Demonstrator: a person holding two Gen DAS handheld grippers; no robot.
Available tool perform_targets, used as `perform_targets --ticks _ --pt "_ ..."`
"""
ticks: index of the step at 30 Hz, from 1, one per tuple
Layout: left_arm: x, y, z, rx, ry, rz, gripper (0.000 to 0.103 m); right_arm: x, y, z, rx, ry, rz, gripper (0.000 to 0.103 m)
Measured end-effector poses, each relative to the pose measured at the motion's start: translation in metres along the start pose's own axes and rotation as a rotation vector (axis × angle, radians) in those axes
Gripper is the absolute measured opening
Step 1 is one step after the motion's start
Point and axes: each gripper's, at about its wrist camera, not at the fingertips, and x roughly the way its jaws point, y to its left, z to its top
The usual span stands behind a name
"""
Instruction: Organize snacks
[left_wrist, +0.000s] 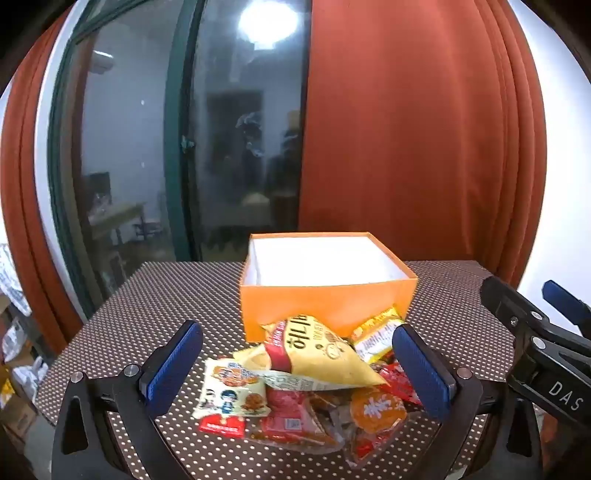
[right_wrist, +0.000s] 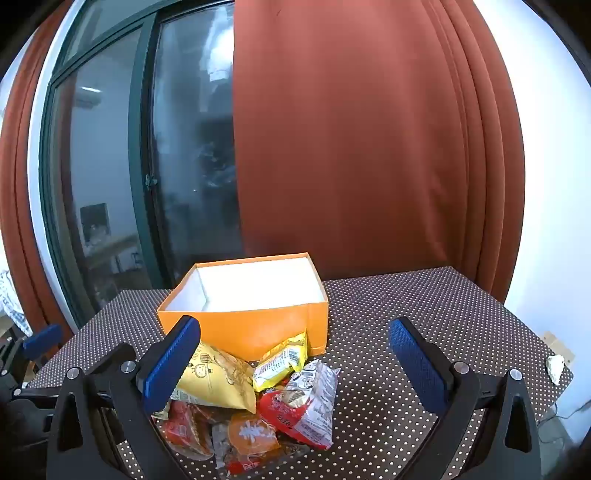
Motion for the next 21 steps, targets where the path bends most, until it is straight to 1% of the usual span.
perform_targets --ticks 4,6,8,10,15,17,21 --pt "-0.003 -0.01 -0.012 0.014 -0.009 0.023 0.102 0.0 0.0 0.0 0.017 0.001 -0.004 0.103" --pt "0.003 -0.008 -0.016 0.002 -0.007 0.022 0.102 0.001 0.0 0.0 0.02 0.003 0.003 0.103" --pt "-0.002 -0.01 -0.018 0.004 -0.019 0.008 0.102 0.001 0.0 -0.001 0.033 -0.008 0.017 0.103" --pt "0.004 0.001 -0.005 -0.006 0.007 -0.007 0.102 -0.006 -0.004 -0.002 0.039 -0.024 0.009 0.103" --pt "0.004 0.0 -0.007 -0.002 0.006 0.004 0.102 0.003 -0.007 -0.001 0.023 -0.01 0.0 0.103" --pt "0.005 0.0 -0.007 -0.002 0.008 0.01 0.102 0.0 0.002 -0.002 0.014 -0.005 -0.011 0.103" --pt "0.006 -0.001 -0.008 -0.003 0.023 0.002 0.102 0.001 0.003 -0.004 0.007 0.005 -0.012 0.103"
